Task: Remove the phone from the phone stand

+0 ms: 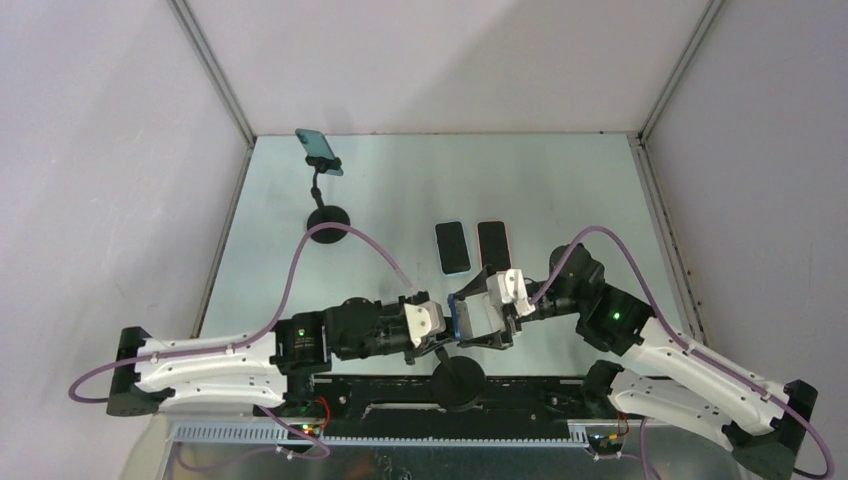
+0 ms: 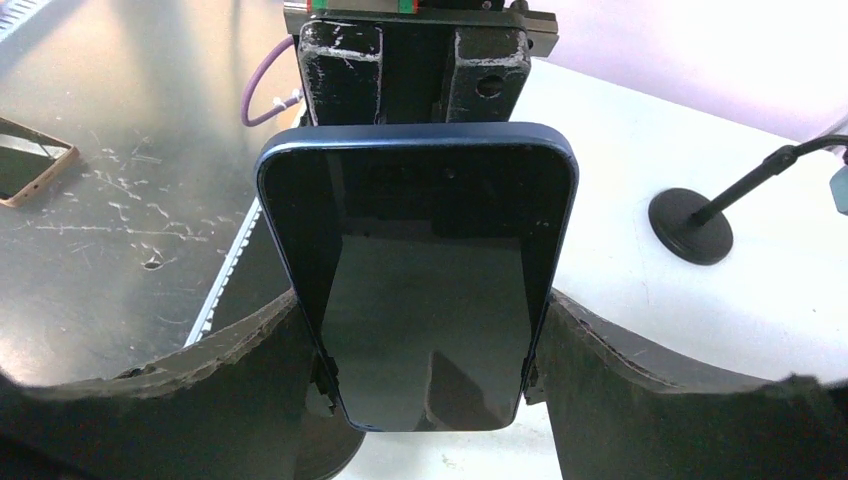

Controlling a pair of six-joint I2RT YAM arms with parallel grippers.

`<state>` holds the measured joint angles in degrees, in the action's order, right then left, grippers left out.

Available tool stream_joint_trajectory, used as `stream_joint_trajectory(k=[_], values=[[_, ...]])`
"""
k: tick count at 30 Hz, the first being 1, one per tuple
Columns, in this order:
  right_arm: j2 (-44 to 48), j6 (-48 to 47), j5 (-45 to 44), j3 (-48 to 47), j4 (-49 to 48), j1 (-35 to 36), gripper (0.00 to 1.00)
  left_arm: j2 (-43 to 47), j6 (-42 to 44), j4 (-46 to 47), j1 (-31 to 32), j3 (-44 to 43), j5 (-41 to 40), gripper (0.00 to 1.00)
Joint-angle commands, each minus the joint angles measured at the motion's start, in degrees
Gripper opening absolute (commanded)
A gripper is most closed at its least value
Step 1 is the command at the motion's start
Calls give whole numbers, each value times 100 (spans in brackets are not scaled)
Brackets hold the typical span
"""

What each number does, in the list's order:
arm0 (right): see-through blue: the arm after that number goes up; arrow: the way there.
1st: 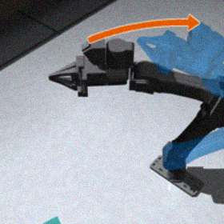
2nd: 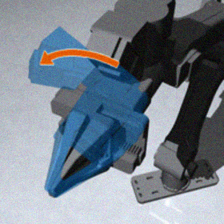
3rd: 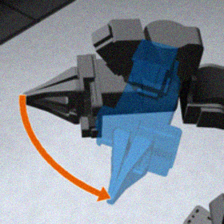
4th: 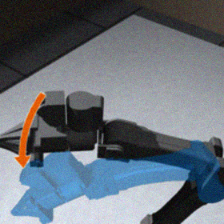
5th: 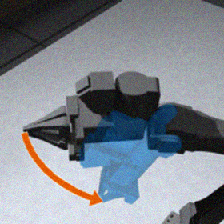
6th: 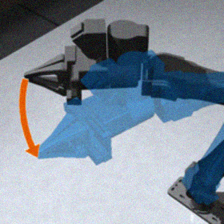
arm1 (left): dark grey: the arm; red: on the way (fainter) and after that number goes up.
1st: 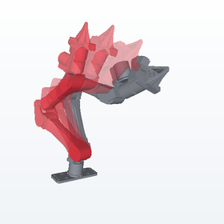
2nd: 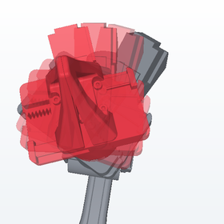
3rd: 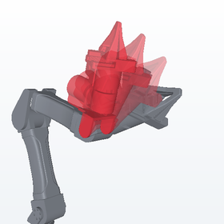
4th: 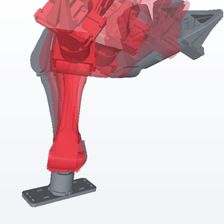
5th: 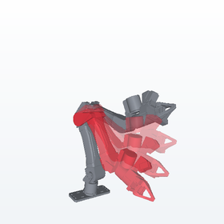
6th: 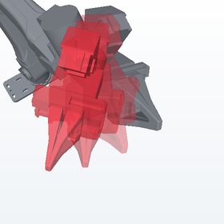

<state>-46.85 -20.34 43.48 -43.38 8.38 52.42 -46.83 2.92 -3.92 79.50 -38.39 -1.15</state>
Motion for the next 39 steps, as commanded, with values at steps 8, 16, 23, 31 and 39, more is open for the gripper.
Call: stream_joint_trajectory(k=[8, 16, 23, 31, 39], values=[[-479, -376, -767, -11, -1712, -1090, 0, -154, -115, 1156, 897, -532, 1556, 0], [-646, -919, -498, -68, -1387, -1327, 0, -154, -245, 1268, 1233, -426, 1454, 0], [-668, -1395, -62, -406, -362, -1495, 0, -34, -423, 1239, 1286, -290, 1474, 0], [-657, -1758, 415, -753, 651, -1592, 0, 12, -517, 1223, 1345, -170, 1606, 0], [-604, -1765, 789, -852, 1169, -1585, 0, 96, -499, 1074, 1366, -123, 1673, 0]])
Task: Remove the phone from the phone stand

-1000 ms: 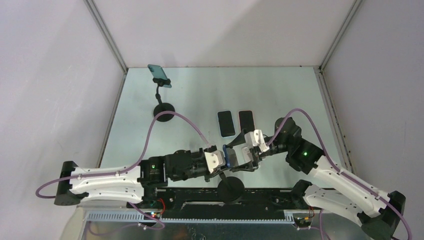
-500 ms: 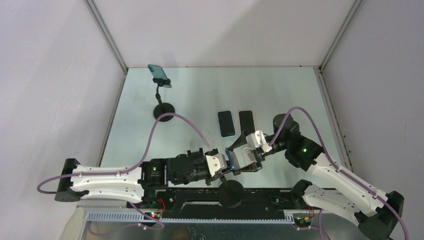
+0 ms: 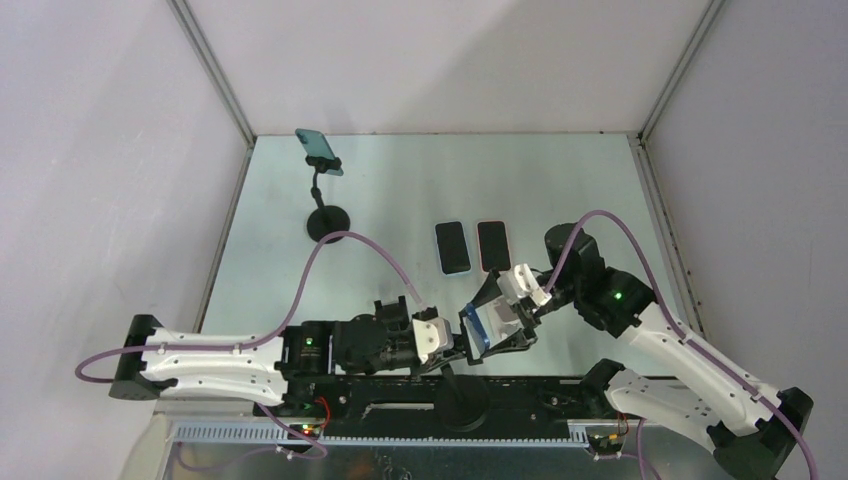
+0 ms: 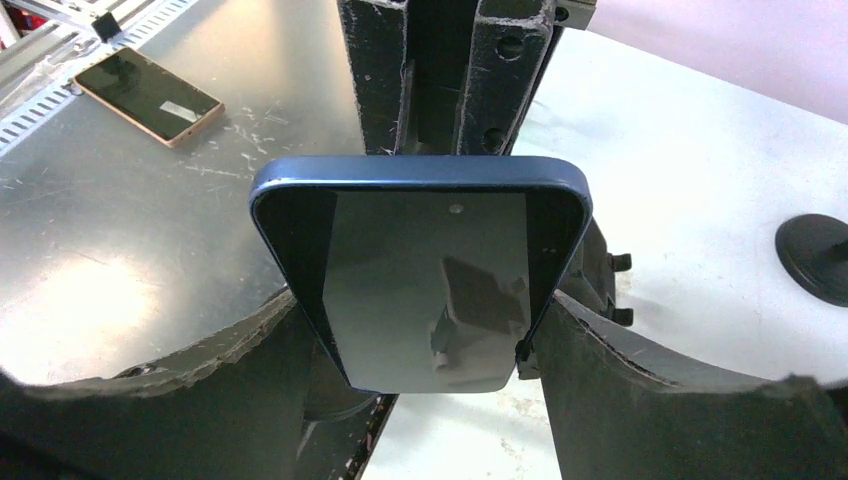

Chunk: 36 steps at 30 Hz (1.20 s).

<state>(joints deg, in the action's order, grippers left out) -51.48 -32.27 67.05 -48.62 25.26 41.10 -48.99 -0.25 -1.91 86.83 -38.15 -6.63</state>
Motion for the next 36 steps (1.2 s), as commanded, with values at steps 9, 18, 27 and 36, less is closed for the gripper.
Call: stream_joint_trajectory(k=[9, 18, 27, 36], values=[[147, -197, -1487, -332, -404, -70, 0, 531, -75, 722, 611, -48, 1386, 0], [410, 98, -1822, -332, 27, 998, 0, 618, 13, 636, -294, -145, 1751, 0], [938, 520, -1900, -332, 322, 1610, 0, 449, 199, 582, -852, -193, 1989, 0], [1313, 1292, -2216, -330, 382, 2621, 0, 423, 121, 697, -1338, -201, 1840, 0]])
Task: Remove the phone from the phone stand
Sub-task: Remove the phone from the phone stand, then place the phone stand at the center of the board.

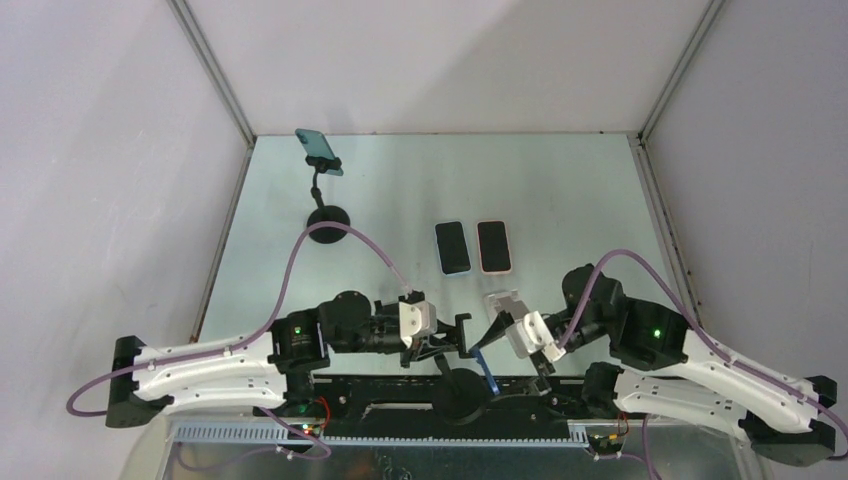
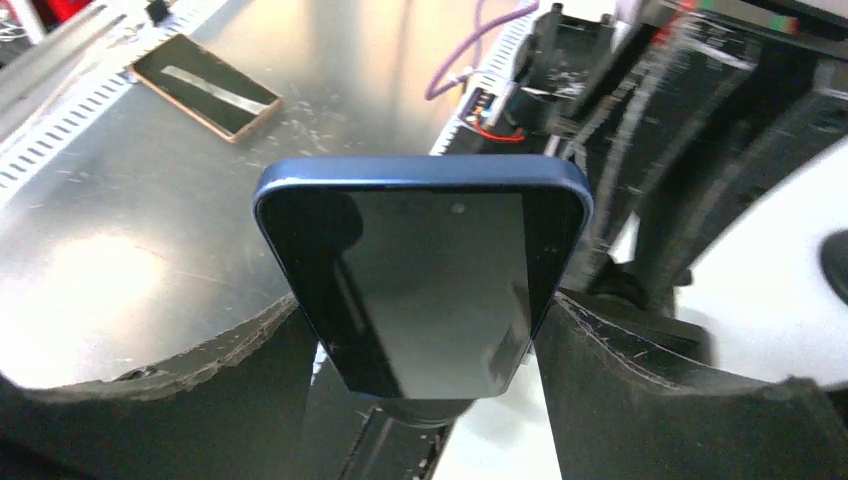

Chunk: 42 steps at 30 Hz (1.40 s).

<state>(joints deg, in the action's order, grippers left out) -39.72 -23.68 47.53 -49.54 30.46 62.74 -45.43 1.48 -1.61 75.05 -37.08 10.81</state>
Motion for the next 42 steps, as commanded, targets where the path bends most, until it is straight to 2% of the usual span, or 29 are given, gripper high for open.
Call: stream_joint_trajectory(k=[1, 7, 16, 23, 28, 37, 42], values=[[192, 447, -420, -233, -73, 546, 0, 33, -60, 667, -234, -317, 77, 0], [515, 682, -1157, -232, -4, 958, 0, -108, 37, 561, -538, -511, -55, 0], [1190, 1443, -3097, 154, -675, 1235, 0, -267, 382, 201, -1176, -1295, -1002, 0], [1314, 1951, -3912, 592, -1063, 1304, 0, -633, 404, -263, -1944, -2080, -1683, 0], [1161, 2158, -4554, 629, -993, 1327, 0, -927, 588, -648, -2504, -2517, -2560, 0], [1157, 2208, -4728, 800, -977, 1346, 0, -769, 441, -763, -3498, -2172, -4057, 0], [1128, 2275, -5005, 891, -997, 1341, 0, -794, 201, -890, -3782, -1856, -5027, 0]])
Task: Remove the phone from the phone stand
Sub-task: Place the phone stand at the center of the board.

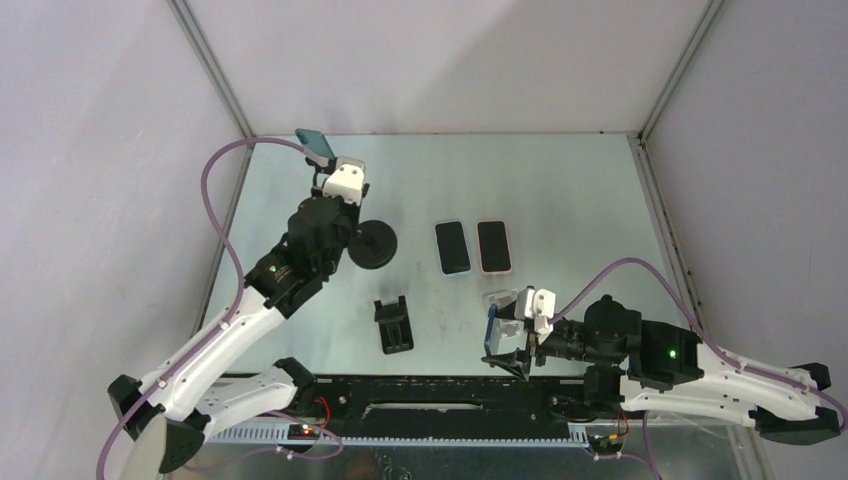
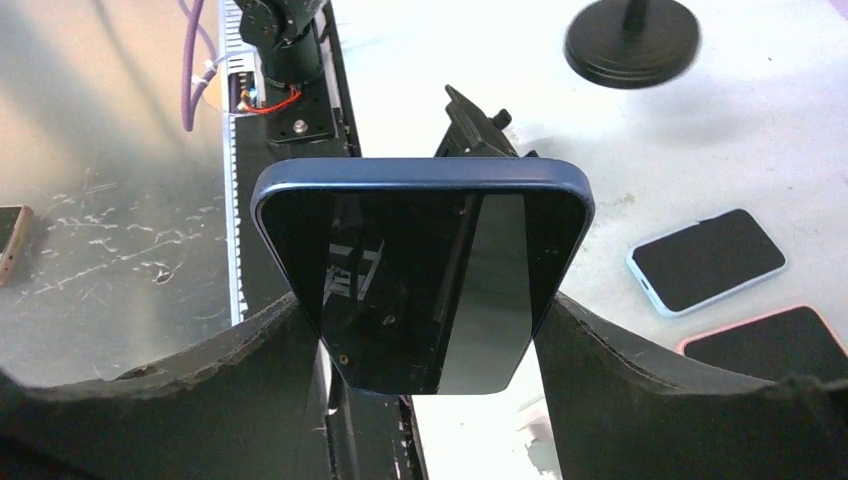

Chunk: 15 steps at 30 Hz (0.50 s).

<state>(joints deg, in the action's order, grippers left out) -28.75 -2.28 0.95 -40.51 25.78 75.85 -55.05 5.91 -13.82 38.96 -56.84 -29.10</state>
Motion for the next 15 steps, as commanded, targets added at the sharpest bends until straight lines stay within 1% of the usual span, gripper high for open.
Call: stream_joint_trajectory(k=[1, 4, 8, 12, 15], values=[[16, 151, -409, -2, -534, 33, 0, 176, -322, 351, -234, 164, -1119, 0], [-96, 312, -628, 8, -545, 30, 0, 190, -468, 457, -332, 424, -1467, 0], [-213, 661, -951, 8, -570, 28, 0, 182, -729, 489, -365, 687, -1720, 0], [-285, 832, -1084, 9, -600, 33, 0, 163, -941, 520, -363, 948, -2216, 3], [-346, 843, -1086, 8, -590, 35, 0, 115, -989, 484, -363, 1095, -2233, 6]])
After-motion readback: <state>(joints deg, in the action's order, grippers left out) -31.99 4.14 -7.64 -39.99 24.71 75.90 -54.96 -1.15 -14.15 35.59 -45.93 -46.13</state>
